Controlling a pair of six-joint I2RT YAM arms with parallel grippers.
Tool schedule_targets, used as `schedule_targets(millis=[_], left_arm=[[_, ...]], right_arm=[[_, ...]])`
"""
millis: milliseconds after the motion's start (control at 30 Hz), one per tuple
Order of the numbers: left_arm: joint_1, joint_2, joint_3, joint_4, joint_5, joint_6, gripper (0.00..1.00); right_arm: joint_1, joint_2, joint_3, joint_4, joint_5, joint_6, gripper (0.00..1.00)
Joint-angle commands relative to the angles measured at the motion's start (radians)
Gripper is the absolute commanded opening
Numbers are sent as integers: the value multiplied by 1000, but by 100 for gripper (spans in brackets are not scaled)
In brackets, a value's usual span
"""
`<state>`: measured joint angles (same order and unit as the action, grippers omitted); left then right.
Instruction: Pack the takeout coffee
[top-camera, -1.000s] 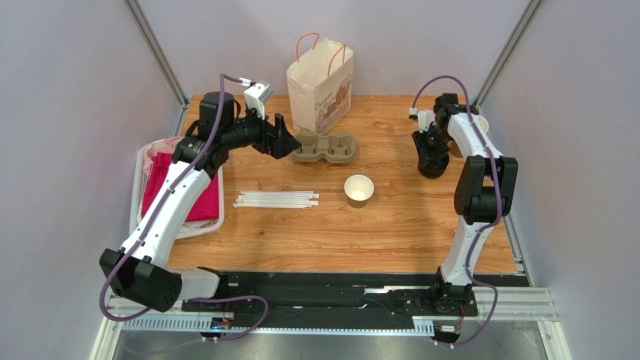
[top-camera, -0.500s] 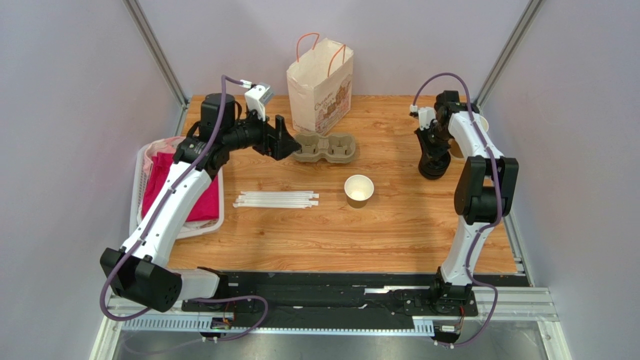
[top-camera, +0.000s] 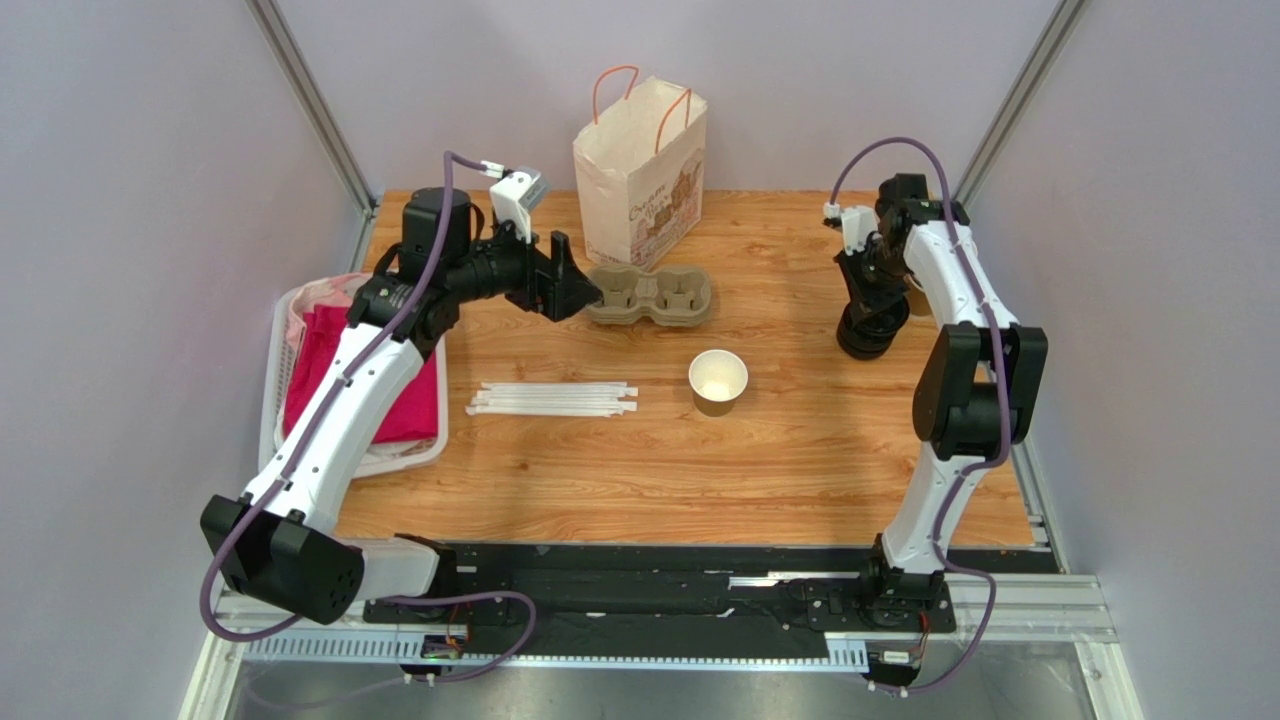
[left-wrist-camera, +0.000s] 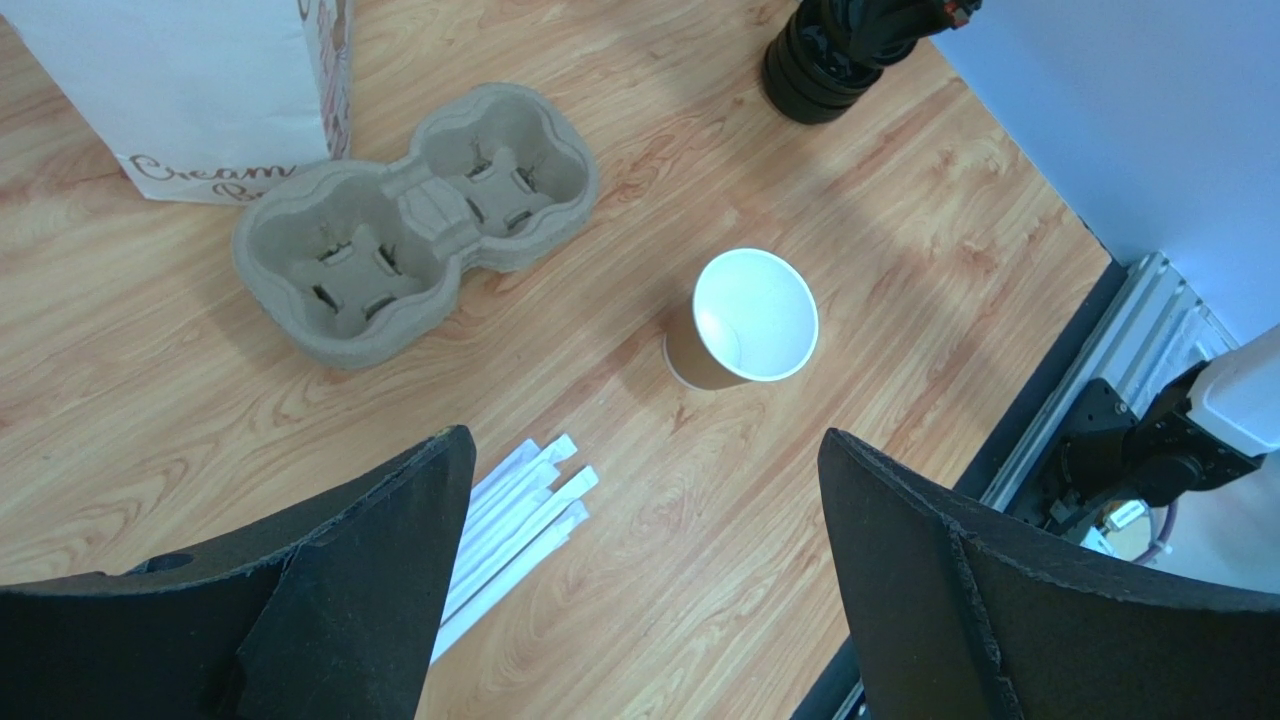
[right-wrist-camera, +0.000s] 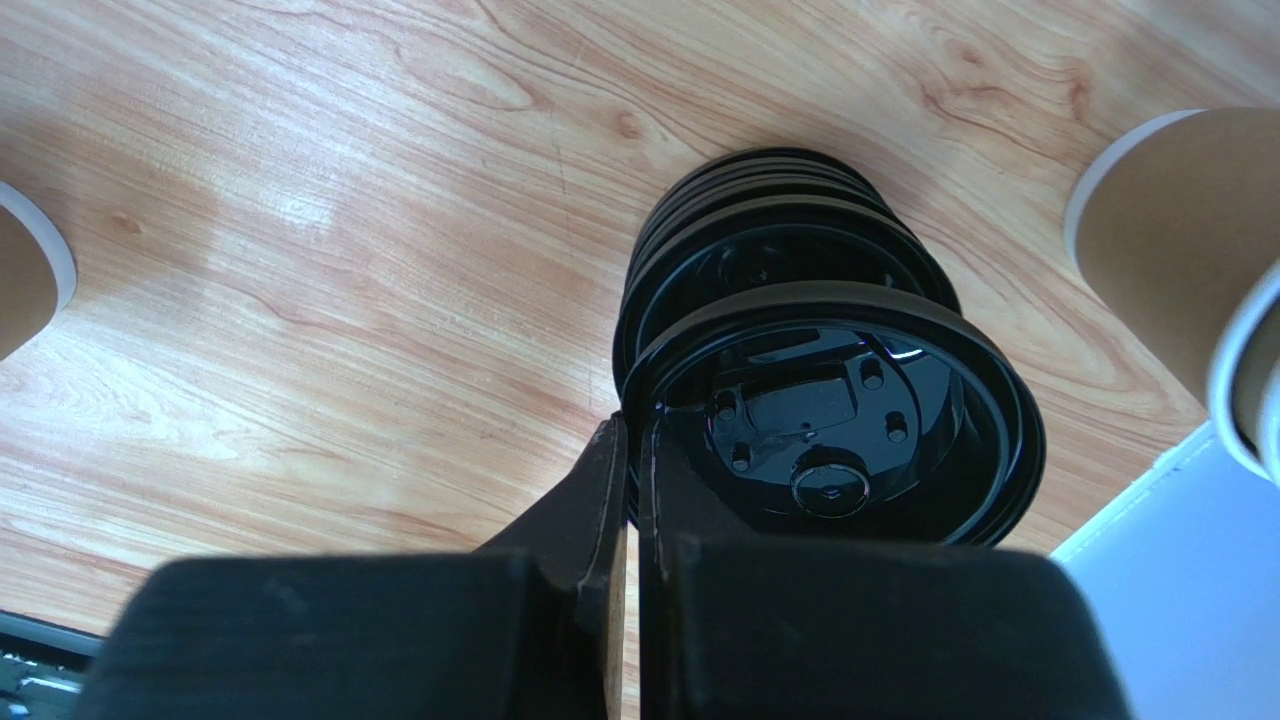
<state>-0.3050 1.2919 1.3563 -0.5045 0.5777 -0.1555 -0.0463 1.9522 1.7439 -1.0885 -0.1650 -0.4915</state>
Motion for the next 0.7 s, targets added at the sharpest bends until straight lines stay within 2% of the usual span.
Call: schedule_targets(millis=[0,133,300,400,533,633,667], left_arm=[[6,-3,0,27,4,5,93],[6,-12,3,5,-10,23,93],[35,-31,0,-29,-1,19,94],[60,-49,-8,-40,40,16,94],[61,-129,-78,38,196,30,94],[52,-195,-146,90,298,124,95],[46,-207,-155,80,310,237,95]], right_arm=[[2,-70,51,-11,18,-30,0],[6,-114,95,-98,-43,-30,0],[40,-269,-3,-174,-169,-41,0],[101,-382,-99,-197,-244,-59,0],[204,-487,-130,-246,-384,-62,0],[278,-509,-61,-324,-519,-74,0],[292,-507,-37,-349,-563,-87,0]])
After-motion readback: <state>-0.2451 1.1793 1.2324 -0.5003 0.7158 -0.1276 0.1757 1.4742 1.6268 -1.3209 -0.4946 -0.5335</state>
